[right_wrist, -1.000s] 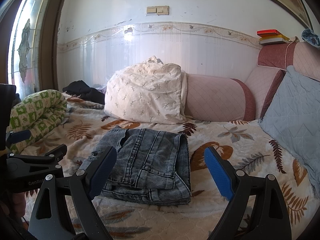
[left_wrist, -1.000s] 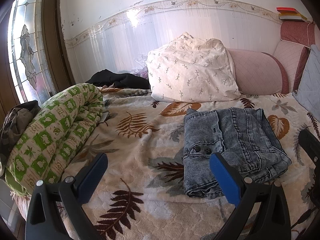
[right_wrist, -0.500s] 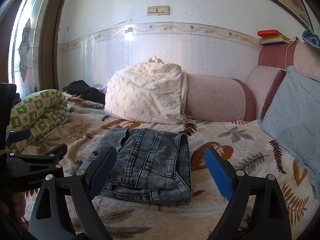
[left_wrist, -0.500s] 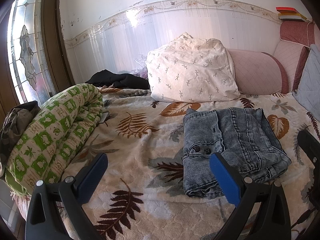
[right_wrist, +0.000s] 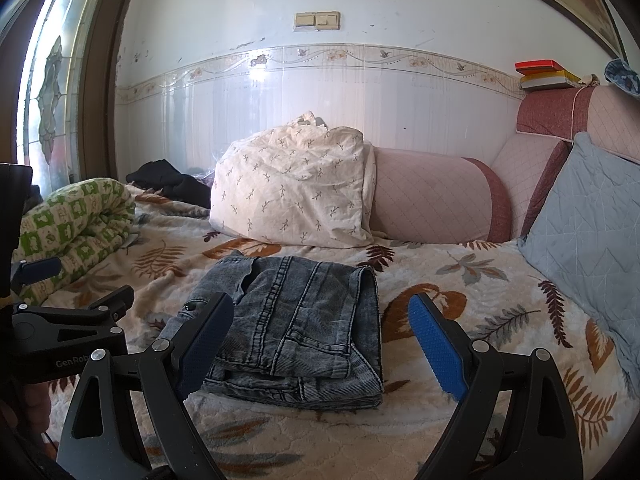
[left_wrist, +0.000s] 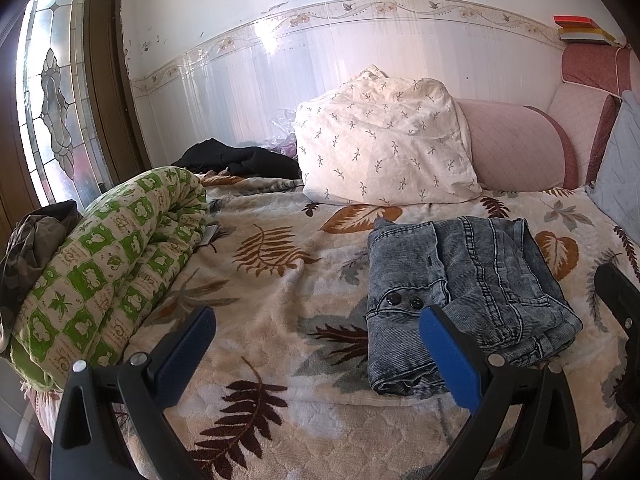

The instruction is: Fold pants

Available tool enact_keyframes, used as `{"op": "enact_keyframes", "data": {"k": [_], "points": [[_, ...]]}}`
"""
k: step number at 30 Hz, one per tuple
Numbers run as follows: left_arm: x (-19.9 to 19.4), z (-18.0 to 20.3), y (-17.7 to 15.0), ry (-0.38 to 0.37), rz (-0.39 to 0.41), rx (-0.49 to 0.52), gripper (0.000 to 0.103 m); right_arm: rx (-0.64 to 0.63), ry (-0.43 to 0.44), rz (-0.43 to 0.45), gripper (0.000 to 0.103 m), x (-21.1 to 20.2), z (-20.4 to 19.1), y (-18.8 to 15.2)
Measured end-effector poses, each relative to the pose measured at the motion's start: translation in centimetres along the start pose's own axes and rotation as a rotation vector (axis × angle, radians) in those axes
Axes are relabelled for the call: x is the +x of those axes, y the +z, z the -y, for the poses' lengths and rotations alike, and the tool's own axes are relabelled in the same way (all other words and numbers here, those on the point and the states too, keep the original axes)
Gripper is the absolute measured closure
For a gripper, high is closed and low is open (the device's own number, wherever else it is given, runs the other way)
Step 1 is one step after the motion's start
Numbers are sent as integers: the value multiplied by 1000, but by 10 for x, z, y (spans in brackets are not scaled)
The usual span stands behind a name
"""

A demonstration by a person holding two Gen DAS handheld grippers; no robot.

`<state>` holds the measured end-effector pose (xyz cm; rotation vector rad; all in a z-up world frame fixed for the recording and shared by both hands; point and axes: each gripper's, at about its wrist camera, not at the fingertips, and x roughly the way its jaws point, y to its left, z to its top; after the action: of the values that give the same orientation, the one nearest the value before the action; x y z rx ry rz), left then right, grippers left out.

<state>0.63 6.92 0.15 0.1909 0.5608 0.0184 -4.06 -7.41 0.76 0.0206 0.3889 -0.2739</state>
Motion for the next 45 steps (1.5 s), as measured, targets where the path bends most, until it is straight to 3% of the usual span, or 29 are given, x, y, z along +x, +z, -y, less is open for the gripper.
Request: {"op": "enact_keyframes", "data": {"k": [45], "points": [[0, 1, -2, 6, -13, -12, 0, -12, 16, -28, 13, 7, 3, -2]]}}
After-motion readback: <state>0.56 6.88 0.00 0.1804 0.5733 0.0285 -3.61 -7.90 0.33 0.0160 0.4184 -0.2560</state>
